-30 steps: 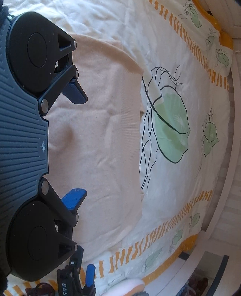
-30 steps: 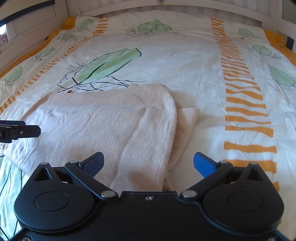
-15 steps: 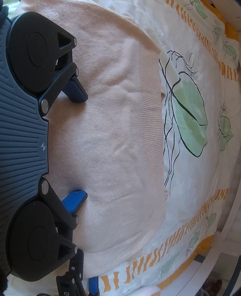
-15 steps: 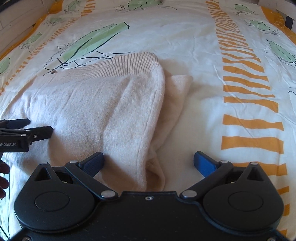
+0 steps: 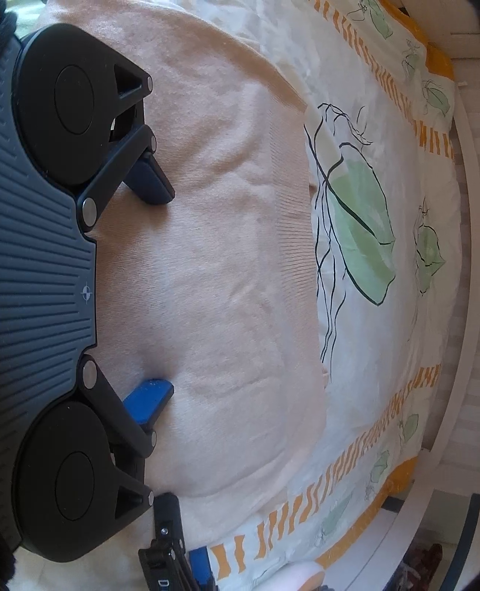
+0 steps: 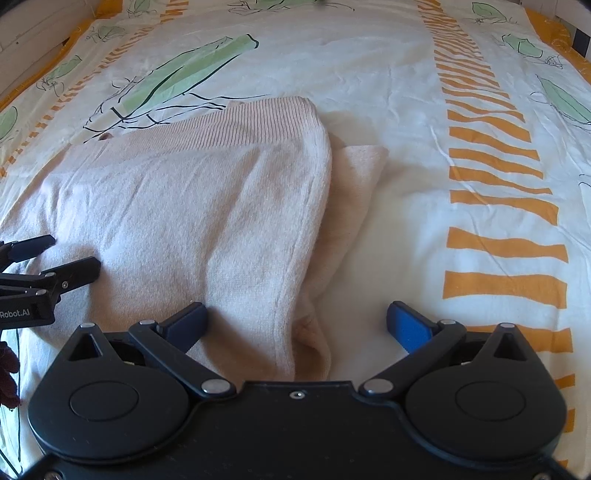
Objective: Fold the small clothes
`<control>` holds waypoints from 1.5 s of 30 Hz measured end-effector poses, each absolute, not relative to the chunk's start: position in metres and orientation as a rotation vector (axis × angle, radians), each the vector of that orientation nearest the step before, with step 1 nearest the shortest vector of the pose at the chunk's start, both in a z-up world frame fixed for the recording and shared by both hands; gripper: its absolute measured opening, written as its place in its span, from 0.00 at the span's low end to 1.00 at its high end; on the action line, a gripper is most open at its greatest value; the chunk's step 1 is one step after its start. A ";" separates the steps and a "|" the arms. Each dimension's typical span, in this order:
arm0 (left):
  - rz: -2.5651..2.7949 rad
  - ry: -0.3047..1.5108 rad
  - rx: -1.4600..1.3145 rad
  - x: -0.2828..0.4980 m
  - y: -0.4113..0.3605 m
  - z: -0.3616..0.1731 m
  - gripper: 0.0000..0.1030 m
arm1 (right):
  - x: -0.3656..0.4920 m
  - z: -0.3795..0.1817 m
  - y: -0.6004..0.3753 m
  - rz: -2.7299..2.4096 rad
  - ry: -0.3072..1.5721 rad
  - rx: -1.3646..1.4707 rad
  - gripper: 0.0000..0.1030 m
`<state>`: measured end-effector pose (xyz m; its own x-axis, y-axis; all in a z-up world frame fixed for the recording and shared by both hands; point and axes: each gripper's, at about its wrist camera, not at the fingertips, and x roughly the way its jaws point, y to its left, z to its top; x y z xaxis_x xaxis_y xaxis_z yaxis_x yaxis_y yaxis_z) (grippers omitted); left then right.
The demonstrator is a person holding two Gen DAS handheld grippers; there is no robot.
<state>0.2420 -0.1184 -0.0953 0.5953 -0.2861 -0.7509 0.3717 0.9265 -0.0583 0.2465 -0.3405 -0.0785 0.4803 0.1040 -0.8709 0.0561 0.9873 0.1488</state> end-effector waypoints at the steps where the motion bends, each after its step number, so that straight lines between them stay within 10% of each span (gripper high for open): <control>1: -0.386 0.858 0.113 0.241 -0.118 -0.094 1.00 | 0.247 -0.078 -0.341 0.030 1.072 0.167 1.00; 29: -0.366 0.940 0.130 0.207 -0.112 -0.096 1.00 | 0.249 -0.077 -0.351 0.040 1.075 0.259 1.00; 45: -0.367 0.956 0.138 0.211 -0.113 -0.096 1.00 | 0.241 -0.088 -0.423 0.089 0.999 0.866 1.00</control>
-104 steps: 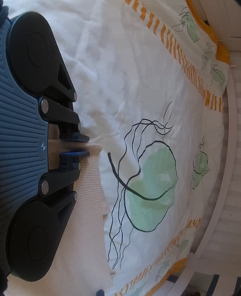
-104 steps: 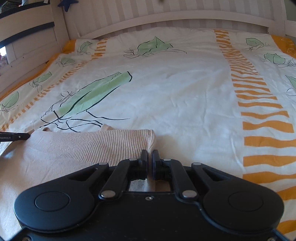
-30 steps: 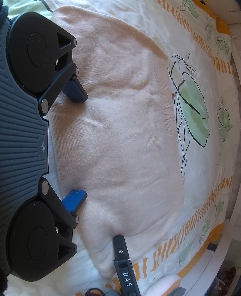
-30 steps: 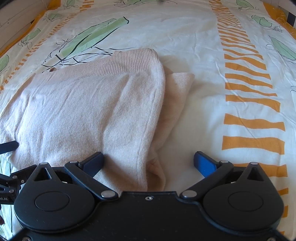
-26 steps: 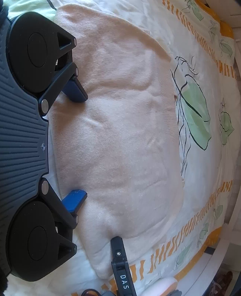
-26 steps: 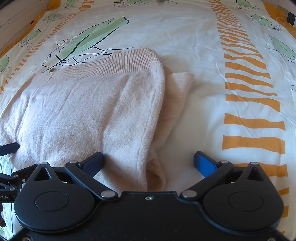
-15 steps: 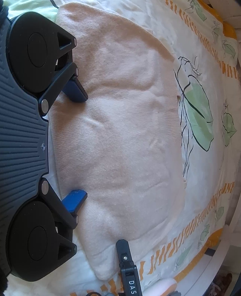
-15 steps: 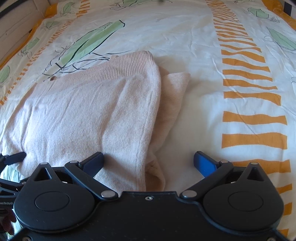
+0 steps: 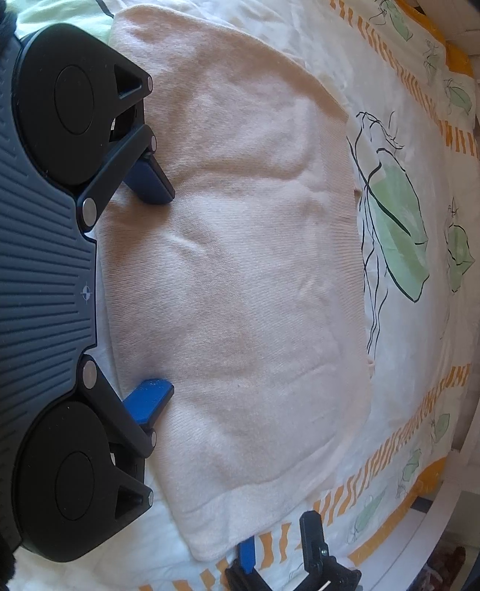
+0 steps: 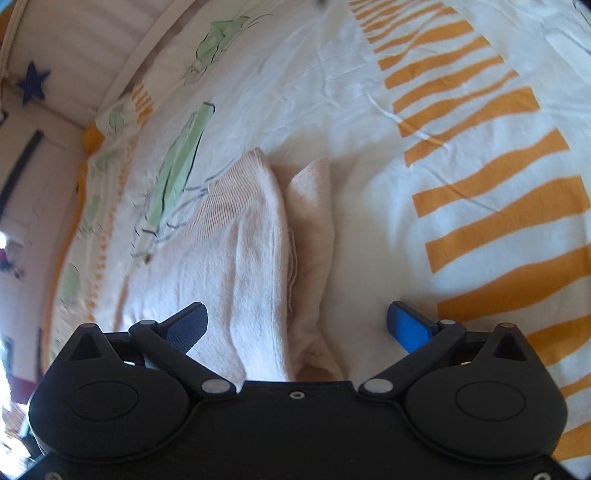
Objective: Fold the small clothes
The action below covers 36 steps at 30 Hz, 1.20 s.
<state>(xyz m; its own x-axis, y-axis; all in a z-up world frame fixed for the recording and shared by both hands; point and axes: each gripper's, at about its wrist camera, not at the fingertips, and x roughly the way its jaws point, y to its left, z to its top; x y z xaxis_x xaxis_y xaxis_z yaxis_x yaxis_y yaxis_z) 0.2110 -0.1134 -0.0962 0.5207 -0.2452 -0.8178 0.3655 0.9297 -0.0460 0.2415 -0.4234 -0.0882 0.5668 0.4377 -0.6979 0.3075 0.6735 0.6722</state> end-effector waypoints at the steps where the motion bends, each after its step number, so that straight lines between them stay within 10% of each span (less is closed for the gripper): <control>1: -0.367 0.956 0.139 0.211 -0.114 -0.096 1.00 | 0.242 -0.091 -0.427 0.097 0.989 0.903 1.00; 36: -0.255 0.974 0.100 0.318 -0.122 -0.071 0.97 | 0.277 -0.105 -0.402 0.352 0.938 0.889 1.00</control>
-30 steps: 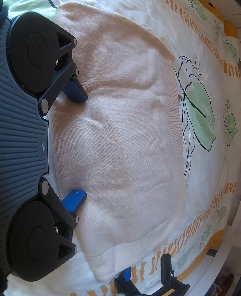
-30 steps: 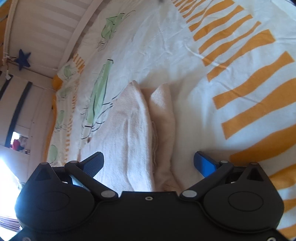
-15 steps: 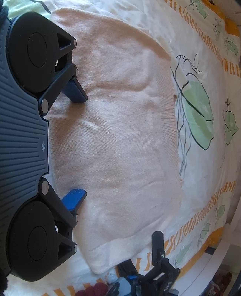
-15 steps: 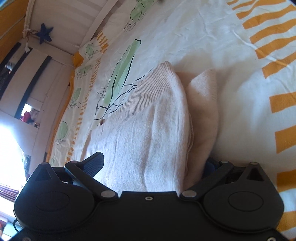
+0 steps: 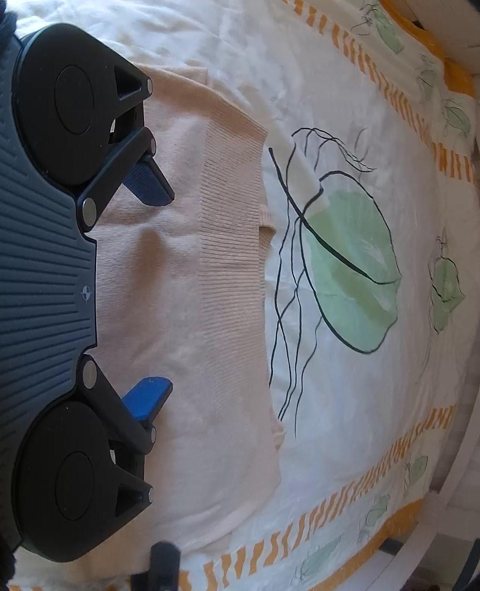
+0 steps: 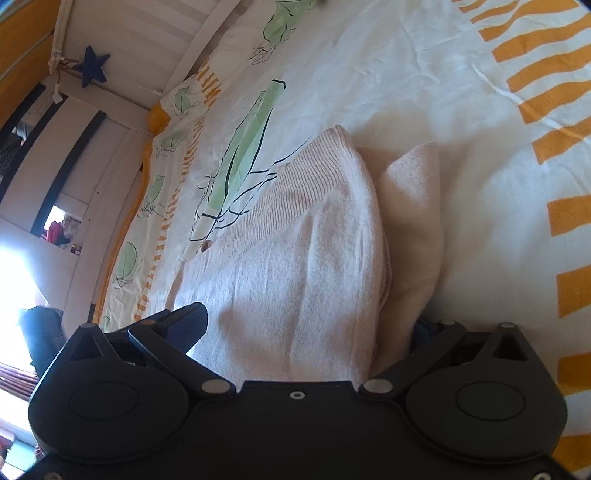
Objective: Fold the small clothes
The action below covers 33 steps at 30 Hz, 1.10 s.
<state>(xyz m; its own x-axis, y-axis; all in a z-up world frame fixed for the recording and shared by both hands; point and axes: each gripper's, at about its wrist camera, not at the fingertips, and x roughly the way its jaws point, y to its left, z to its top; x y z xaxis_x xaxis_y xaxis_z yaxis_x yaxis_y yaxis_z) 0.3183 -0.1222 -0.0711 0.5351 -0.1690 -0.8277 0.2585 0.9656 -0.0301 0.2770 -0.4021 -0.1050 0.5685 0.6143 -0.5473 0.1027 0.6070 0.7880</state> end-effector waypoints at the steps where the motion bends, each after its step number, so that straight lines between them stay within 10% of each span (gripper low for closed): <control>1: -0.233 0.989 0.093 0.325 -0.123 -0.076 0.97 | 0.278 -0.105 -0.403 0.352 0.942 0.894 1.00; 33: -0.300 1.015 0.185 0.282 -0.136 -0.096 1.00 | 0.280 -0.106 -0.403 0.347 0.964 0.902 1.00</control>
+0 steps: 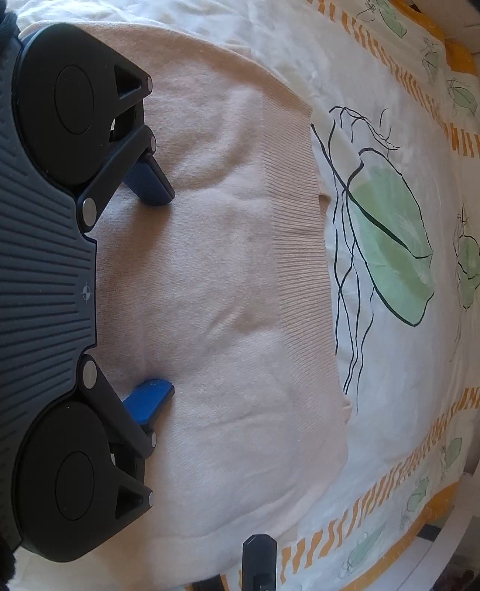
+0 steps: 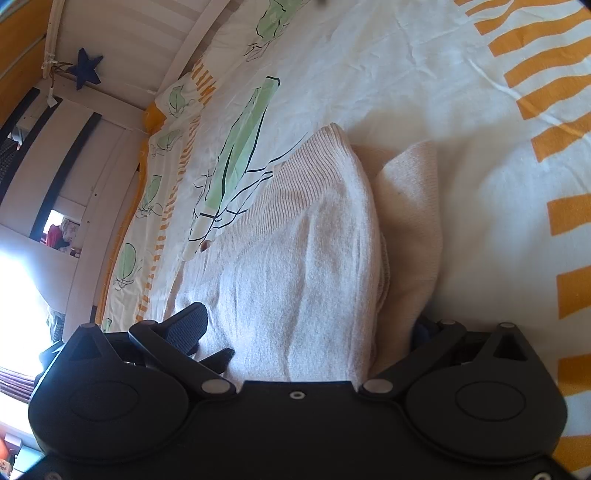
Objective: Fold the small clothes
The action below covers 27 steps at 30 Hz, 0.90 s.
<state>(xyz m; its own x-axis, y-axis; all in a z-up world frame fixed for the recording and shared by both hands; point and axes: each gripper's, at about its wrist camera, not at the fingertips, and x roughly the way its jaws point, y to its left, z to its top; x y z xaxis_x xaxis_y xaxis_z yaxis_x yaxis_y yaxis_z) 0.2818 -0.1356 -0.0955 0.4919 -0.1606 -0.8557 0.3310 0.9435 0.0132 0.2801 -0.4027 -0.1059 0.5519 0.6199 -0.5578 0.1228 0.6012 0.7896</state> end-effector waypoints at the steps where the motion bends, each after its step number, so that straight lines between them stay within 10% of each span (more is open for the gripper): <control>1: -0.300 1.017 0.184 0.282 -0.135 -0.095 1.00 | 0.280 -0.106 -0.403 0.346 0.965 0.903 1.00; 27: -0.297 1.012 0.164 0.250 -0.126 -0.081 0.97 | 0.283 -0.103 -0.398 0.341 0.972 0.893 1.00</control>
<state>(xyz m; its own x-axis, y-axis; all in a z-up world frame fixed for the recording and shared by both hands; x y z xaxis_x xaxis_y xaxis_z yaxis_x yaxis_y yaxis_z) 0.2503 -0.1257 -0.0806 0.4944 -0.1686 -0.8527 0.3192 0.9477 -0.0023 0.2825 -0.3979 -0.1031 0.5469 0.6154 -0.5677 0.1262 0.6097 0.7825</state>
